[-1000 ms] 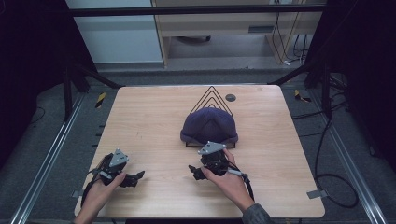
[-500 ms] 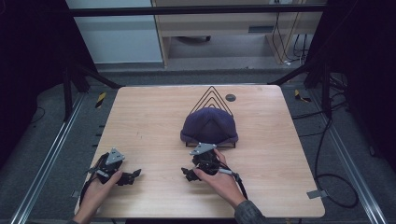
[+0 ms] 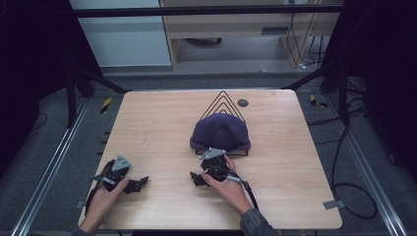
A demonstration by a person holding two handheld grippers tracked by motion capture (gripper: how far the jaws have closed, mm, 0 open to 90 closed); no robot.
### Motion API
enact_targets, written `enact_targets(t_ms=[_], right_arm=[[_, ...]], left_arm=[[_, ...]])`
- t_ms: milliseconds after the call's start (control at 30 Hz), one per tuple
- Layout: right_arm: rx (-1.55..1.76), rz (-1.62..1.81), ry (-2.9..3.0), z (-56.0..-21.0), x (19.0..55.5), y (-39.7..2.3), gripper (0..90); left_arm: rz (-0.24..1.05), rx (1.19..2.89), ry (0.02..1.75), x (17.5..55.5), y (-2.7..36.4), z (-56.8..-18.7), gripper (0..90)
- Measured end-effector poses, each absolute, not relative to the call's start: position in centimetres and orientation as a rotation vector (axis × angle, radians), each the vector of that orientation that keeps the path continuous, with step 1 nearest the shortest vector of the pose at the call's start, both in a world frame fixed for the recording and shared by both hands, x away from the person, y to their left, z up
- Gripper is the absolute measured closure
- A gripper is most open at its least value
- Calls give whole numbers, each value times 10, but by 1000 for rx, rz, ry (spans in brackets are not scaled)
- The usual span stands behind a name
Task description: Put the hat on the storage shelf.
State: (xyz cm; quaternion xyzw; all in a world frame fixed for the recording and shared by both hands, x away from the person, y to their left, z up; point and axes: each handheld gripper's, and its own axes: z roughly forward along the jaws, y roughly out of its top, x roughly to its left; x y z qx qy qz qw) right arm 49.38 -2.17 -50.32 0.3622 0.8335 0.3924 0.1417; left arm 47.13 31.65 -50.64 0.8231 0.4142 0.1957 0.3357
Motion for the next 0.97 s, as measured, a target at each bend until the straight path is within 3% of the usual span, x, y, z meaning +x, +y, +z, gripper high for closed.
enact_targets(t_ms=[967], right_arm=[[1050,1046,2376,-511,487,-5,98]], left_arm=[[508,2121,1140,478,313,-508,0]])
